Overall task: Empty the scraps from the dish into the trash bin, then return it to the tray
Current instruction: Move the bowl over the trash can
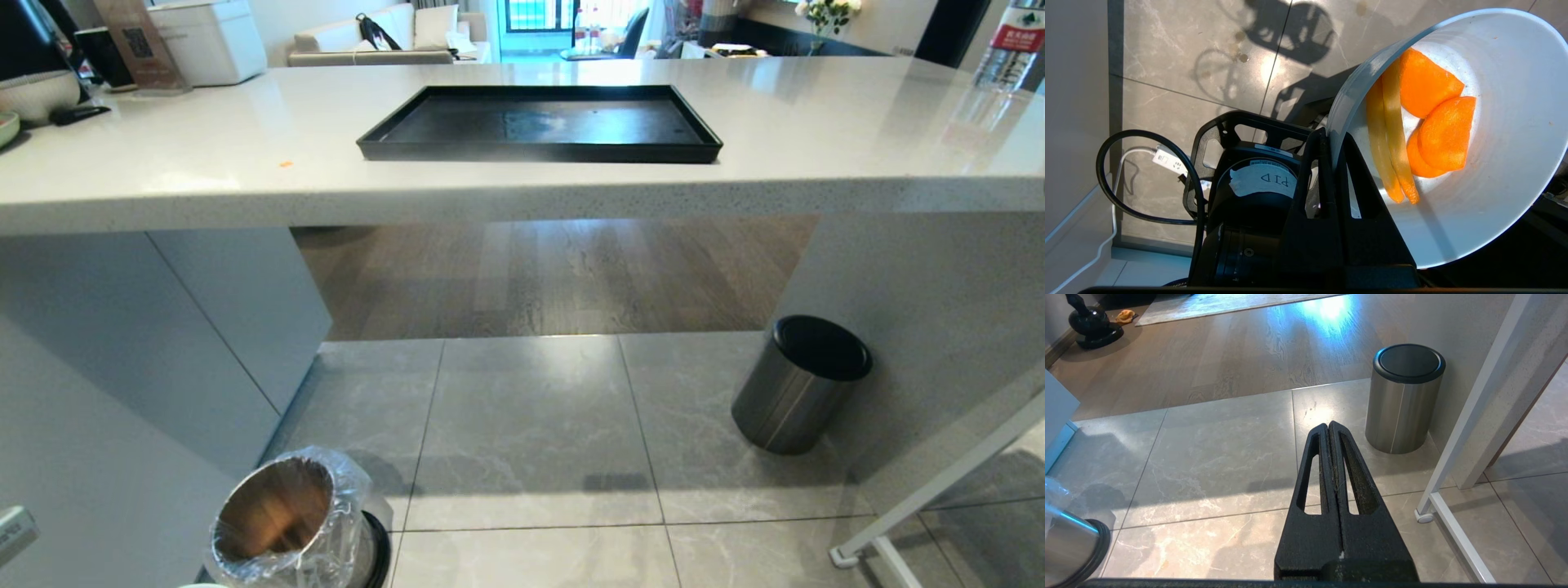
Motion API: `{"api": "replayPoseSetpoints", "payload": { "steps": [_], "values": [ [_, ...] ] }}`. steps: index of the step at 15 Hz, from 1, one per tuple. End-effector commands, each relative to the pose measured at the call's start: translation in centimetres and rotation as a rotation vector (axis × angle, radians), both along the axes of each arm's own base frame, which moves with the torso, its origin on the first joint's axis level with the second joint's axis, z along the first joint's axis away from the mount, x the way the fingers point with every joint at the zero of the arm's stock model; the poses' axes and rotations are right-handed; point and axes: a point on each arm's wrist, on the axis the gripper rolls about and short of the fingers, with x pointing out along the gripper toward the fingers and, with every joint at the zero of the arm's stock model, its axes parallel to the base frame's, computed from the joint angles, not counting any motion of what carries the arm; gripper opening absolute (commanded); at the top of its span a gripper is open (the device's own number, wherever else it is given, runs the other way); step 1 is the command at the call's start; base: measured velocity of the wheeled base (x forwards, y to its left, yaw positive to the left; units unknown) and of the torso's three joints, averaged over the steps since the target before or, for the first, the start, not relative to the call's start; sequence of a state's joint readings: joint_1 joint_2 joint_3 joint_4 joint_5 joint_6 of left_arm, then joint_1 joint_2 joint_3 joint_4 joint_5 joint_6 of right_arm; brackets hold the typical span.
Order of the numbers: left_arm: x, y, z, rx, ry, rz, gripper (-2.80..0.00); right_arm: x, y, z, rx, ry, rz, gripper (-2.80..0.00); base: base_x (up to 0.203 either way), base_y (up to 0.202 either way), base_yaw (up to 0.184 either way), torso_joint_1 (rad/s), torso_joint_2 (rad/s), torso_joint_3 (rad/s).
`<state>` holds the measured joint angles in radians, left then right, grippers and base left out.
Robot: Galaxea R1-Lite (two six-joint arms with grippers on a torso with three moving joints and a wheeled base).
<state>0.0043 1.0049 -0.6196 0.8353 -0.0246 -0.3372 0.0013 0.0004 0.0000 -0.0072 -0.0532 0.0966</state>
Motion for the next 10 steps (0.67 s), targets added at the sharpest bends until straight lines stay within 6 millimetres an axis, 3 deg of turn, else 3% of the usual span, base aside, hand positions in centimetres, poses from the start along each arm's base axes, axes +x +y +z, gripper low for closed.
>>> {"api": "replayPoseSetpoints", "payload": {
  "steps": [1,10],
  "values": [
    [-0.06,0.01,-0.12,0.003,0.010,0.002,-2.80,0.00,0.00,0.00,0.000,-0.001,0.000,-2.80,0.000,0.000,0.000,0.000,0.00,0.000],
    [-0.19,0.01,-0.44,-0.005,0.024,0.000,-2.80,0.00,0.00,0.00,0.002,-0.001,0.000,-2.80,0.000,0.000,0.000,0.000,0.00,0.000]
  ]
}}
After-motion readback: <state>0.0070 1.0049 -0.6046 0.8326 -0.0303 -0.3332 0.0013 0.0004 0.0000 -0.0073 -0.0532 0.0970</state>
